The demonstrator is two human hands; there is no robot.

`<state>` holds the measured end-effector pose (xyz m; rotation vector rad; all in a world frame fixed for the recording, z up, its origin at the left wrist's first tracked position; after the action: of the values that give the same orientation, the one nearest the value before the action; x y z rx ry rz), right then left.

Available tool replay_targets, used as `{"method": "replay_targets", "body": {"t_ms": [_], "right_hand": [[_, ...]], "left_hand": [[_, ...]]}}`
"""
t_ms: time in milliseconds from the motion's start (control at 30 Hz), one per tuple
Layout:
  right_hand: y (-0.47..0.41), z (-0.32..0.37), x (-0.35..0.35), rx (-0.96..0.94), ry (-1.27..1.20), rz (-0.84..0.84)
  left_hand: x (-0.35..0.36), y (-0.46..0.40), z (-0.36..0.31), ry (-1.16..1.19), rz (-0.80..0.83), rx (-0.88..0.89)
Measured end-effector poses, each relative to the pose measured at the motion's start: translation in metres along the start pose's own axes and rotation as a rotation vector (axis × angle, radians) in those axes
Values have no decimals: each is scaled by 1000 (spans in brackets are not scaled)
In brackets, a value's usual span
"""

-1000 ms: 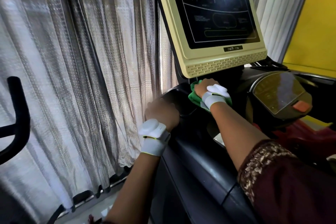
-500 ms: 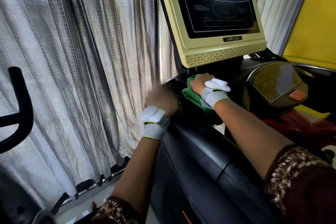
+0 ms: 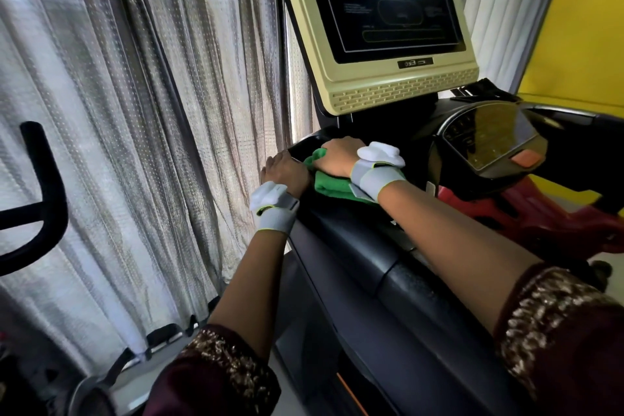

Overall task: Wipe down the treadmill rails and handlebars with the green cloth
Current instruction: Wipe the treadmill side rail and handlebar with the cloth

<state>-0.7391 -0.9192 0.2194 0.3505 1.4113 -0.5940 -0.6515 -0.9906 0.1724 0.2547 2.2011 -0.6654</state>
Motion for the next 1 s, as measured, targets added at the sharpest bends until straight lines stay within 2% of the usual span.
{"method": "replay_targets", "body": {"t_ms": [167,300,400,567,667,767,833,1000], "right_hand": [[16,-11,-2,-25,-75,-18],[28,-6,-4,-45,-113,-10],[38,-11,-4,-89,-162,-27],[52,-19,-5,-148,-200,-6],[57,-18,-4,-176,-223,37],[70,-22,-1,-238,-239,60],[77,-23,0,-268,-225,62],[84,-16,-5,-269,-243,73]], "left_hand": [[-4,2,1,38,-5,-7],[-9,9,-3,71,-87,-80],[-7,9,0,152,39,-62],[-10,20,-3,146,-82,-75],[-15,34,-7,182,-48,-48],[-11,34,-1,176,52,37],[-9,39,2,188,85,24],[-26,67,-8,310,10,-44]]}}
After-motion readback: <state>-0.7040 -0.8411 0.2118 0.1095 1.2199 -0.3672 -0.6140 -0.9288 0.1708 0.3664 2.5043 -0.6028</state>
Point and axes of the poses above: each hand's wrist, its own y-axis away from the middle knuckle, its own x-axis out of the palm, z = x × y, the point moved 5 cm from there along -y, towards the middle knuckle, and after that the axes turned 7 degrees about x, right-handed, at the moved point
